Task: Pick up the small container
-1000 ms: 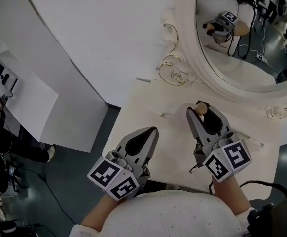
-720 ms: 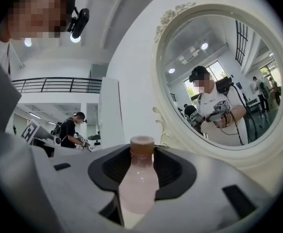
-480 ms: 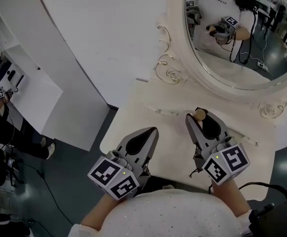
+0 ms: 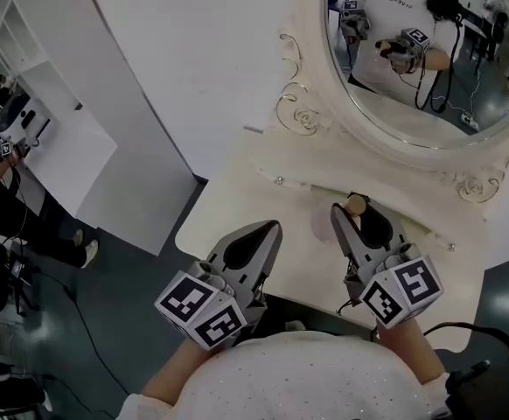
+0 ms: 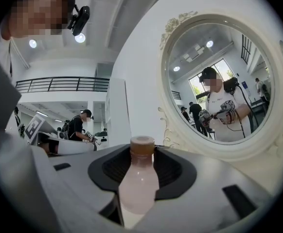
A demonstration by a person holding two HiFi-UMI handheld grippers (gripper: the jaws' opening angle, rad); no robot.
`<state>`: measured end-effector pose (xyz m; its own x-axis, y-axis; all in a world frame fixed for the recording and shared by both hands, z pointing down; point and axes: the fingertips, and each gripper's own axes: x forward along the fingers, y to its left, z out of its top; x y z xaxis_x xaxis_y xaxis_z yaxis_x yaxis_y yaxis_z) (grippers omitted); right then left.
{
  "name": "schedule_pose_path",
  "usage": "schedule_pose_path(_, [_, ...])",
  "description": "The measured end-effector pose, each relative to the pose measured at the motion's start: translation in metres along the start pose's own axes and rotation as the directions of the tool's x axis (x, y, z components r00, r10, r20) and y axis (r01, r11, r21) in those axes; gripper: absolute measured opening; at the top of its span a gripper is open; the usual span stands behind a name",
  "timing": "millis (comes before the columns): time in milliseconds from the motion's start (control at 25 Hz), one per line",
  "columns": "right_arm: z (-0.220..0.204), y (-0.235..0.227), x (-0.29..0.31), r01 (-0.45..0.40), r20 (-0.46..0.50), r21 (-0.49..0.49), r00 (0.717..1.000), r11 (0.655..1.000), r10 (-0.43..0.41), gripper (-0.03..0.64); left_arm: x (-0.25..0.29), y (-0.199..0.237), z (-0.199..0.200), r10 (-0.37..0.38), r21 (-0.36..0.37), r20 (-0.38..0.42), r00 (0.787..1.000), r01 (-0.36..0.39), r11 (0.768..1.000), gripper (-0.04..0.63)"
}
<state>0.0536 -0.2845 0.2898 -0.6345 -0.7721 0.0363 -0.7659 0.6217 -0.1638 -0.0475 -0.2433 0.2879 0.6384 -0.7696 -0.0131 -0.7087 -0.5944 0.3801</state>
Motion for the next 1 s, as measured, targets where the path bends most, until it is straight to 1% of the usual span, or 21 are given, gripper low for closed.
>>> schedule_pose_path(480, [-0.012,0.006,-0.031,-0.013,-0.019,-0.005,1.0,1.0,0.013,0.146,-0.011,-0.025,-0.013,0.012,-0.002,0.004,1.0,-0.012,1.0,0.002])
schedule_pose_path(1000, [-0.015,0.006,-0.037,-0.024,-0.027,-0.028,0.999,0.999,0.023,0.146,-0.013,-0.03,-0.015,0.025,0.002,0.011,1.0,-0.025,1.0,0.002])
